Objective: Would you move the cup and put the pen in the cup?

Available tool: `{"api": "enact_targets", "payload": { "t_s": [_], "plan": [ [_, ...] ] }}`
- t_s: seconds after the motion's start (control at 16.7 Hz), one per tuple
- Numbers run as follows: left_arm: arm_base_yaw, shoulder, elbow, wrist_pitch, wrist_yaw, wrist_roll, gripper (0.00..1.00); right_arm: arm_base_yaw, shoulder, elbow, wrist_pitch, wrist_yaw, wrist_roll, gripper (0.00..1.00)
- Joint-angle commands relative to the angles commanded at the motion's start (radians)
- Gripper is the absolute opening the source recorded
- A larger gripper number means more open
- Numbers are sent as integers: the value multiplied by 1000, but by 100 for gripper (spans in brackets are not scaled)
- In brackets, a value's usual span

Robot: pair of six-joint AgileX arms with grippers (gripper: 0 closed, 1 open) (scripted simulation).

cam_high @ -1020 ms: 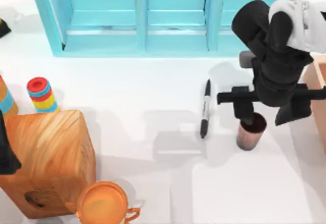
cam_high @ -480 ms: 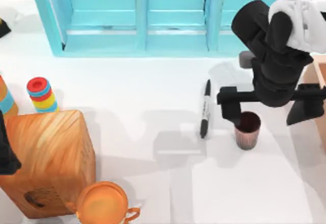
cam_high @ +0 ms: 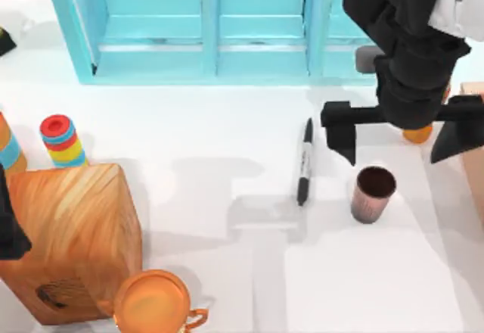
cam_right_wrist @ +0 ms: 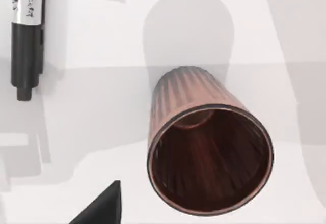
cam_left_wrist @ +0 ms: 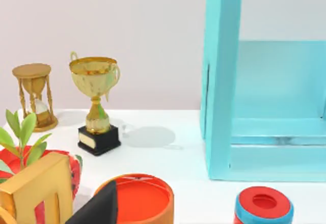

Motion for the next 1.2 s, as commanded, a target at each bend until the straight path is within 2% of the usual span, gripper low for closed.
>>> {"api": "enact_targets", "payload": {
  "t_s": [0.24, 0.42, 0.9, 1.2],
  "plan": [
    [0, 0, 0, 0, 0, 0, 100, 0, 6, 275, -269, -1, -5, 100],
    [0, 0, 0, 0, 0, 0, 100, -1, 1, 406, -399, 0, -11, 100],
    [0, 0, 0, 0, 0, 0, 100, 3, 10, 455, -438, 2, -7, 100],
    [0, 0, 0, 0, 0, 0, 100, 39, 211, 664, -493, 16, 65, 100]
  ]
}}
